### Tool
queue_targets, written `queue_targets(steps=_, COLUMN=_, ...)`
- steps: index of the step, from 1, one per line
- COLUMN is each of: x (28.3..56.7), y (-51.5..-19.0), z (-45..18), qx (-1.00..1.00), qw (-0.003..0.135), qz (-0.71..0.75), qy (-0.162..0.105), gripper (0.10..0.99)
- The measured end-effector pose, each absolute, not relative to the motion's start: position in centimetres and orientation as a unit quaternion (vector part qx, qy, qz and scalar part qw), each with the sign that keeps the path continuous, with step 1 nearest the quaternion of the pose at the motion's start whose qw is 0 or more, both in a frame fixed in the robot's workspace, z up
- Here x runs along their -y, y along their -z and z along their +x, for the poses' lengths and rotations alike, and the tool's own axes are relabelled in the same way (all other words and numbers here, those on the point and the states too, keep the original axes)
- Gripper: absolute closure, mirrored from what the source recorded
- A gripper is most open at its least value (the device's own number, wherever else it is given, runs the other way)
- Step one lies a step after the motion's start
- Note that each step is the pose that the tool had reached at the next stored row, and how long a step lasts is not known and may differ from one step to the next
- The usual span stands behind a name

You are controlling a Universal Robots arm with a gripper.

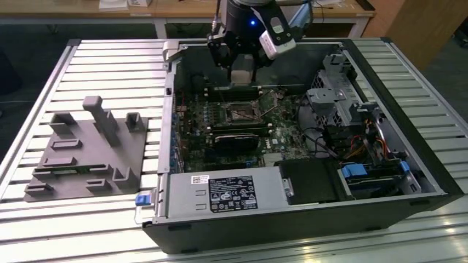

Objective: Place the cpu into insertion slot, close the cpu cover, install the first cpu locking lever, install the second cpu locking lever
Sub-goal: 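Place the cpu into insertion slot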

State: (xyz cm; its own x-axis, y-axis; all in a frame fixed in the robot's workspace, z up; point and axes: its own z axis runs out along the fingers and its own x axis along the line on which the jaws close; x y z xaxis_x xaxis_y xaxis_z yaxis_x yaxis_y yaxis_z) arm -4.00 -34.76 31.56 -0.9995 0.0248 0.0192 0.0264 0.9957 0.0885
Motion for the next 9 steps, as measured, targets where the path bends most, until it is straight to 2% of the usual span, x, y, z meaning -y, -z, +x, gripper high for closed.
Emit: queue_targets(steps=9, x=34.8, y=-29.9, z=-4.1, qx=0.999, qw=0.009, qz=-0.013, qy=0.044, gripper=0.545)
